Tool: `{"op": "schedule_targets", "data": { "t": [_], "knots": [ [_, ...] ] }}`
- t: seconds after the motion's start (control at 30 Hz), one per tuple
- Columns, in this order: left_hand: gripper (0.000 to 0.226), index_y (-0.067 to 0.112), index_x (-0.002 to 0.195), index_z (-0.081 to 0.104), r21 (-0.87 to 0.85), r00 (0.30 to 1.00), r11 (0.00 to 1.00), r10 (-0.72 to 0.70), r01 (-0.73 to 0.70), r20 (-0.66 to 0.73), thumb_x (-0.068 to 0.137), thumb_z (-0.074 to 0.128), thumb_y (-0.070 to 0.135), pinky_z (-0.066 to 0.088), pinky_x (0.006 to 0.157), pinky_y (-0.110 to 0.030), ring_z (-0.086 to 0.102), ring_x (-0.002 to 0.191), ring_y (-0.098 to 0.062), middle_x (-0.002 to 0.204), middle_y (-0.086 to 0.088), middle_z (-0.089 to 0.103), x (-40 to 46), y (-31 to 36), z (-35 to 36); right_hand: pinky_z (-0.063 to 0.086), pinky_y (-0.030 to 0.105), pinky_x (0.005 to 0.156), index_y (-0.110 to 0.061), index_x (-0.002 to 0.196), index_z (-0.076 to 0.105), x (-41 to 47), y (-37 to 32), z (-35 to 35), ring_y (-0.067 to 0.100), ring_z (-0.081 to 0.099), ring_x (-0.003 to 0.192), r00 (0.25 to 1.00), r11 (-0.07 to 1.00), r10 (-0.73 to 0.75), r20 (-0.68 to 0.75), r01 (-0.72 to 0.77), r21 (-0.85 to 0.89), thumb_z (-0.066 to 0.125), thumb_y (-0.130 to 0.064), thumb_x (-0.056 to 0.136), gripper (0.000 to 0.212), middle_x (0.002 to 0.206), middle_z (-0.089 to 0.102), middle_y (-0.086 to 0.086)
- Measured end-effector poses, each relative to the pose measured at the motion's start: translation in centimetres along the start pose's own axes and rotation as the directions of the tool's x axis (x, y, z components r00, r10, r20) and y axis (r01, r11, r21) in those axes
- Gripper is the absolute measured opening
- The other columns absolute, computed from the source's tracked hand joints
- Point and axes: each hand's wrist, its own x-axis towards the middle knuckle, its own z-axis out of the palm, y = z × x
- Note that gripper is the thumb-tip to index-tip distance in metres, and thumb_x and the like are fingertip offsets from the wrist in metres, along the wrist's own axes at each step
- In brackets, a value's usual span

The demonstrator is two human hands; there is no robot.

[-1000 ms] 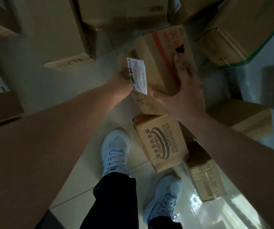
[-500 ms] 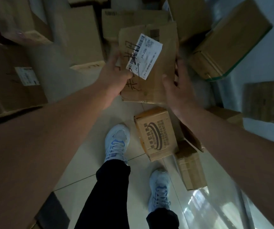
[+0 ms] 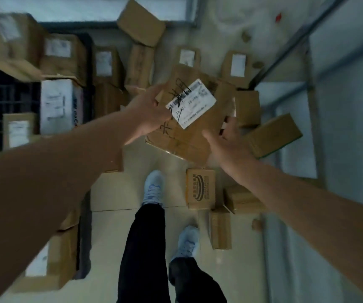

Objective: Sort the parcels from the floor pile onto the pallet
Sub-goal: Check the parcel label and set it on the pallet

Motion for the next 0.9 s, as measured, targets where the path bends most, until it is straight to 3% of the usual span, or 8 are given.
{"op": "schedule_targets", "data": {
  "t": [0.07,0.13,0.27,0.4,0.5,0.6,0.7,0.9],
  "knots": [
    [0.072,0.046,0.154,0.035,-0.018,1.000,1.000,0.004,-0.004,-0.012,0.096,0.068,0.019,0.065,0.066,-0.035,0.077,0.084,-0.019,0.121,0.000,0.068,-4.6,1.4,-2.9,0.052,0.013,0.053,-0.023,0.142,0.024,-3.8,-3.7,-0.8,-0.007,0.069,0.081,0.998,0.998,-0.013,0.066,0.017,-0.057,0.060,-0.038,0.100,0.056,0.108,0.064,-0.004],
    [0.067,0.044,0.152,0.040,-0.038,0.998,0.999,0.022,-0.024,-0.051,0.096,0.069,0.021,0.063,0.064,-0.031,0.076,0.088,-0.017,0.118,0.001,0.071,-9.3,2.7,-5.7,0.050,0.021,0.068,-0.024,0.145,0.020,-7.5,-7.5,-1.1,0.005,0.068,0.099,0.992,0.995,-0.013,0.128,0.026,-0.098,0.059,-0.043,0.099,0.063,0.112,0.066,-0.008],
    [0.065,0.041,0.152,0.042,-0.064,0.992,0.996,0.047,-0.054,-0.115,0.097,0.067,0.018,0.050,0.046,-0.012,0.071,0.072,0.003,0.103,0.010,0.069,-17.7,3.9,-11.0,0.045,0.022,0.074,-0.029,0.150,0.020,-13.9,-13.9,0.0,0.006,0.064,0.105,0.982,0.987,-0.022,0.185,0.051,-0.152,0.061,-0.048,0.096,0.071,0.116,0.065,-0.011],
    [0.063,0.042,0.150,0.045,-0.070,0.973,0.996,0.038,-0.055,-0.228,0.096,0.068,0.021,0.047,0.060,-0.023,0.064,0.081,0.000,0.104,0.016,0.066,-22.7,2.0,-16.4,0.053,0.037,0.086,-0.034,0.151,0.016,-17.3,-18.1,3.8,0.014,0.065,0.107,0.970,0.971,-0.006,0.243,0.064,-0.232,0.061,-0.056,0.089,0.080,0.120,0.066,-0.005],
    [0.061,0.045,0.150,0.045,-0.076,0.968,0.996,0.015,-0.035,-0.249,0.096,0.067,0.024,0.047,0.060,-0.025,0.065,0.084,-0.007,0.103,0.013,0.067,-23.7,-0.8,-20.1,0.053,0.053,0.103,-0.036,0.148,0.017,-17.7,-20.2,7.3,0.021,0.064,0.114,0.956,0.971,0.020,0.294,0.052,-0.235,0.063,-0.056,0.085,0.081,0.125,0.063,-0.001],
    [0.061,0.049,0.150,0.044,-0.114,0.966,0.993,-0.024,-0.005,-0.258,0.097,0.065,0.026,0.047,0.052,-0.018,0.067,0.077,-0.002,0.102,0.014,0.068,-23.8,-4.2,-24.1,0.057,0.055,0.099,-0.033,0.139,0.025,-17.0,-21.9,12.0,0.019,0.069,0.107,0.947,0.969,0.008,0.322,0.071,-0.235,0.065,-0.057,0.081,0.075,0.116,0.067,-0.001],
    [0.058,0.053,0.148,0.044,-0.149,0.964,0.989,-0.058,0.019,-0.260,0.098,0.062,0.030,0.052,0.061,-0.024,0.067,0.087,-0.008,0.106,0.018,0.065,-23.4,-7.1,-27.3,0.059,0.054,0.096,-0.035,0.134,0.029,-15.3,-22.8,16.2,0.018,0.070,0.106,0.940,0.975,0.009,0.340,0.067,-0.210,0.067,-0.051,0.083,0.066,0.113,0.069,-0.003],
    [0.037,0.032,0.134,0.064,-0.226,0.933,0.972,-0.145,0.071,-0.329,0.098,0.065,0.042,0.052,0.073,-0.029,0.066,0.094,-0.012,0.113,0.015,0.064,-21.4,-11.7,-32.3,0.061,0.047,0.093,-0.039,0.129,0.031,-11.8,-24.4,23.2,0.012,0.067,0.104,0.932,0.981,-0.028,0.361,0.096,-0.170,0.068,-0.045,0.085,0.058,0.110,0.064,-0.011]
  ]
}}
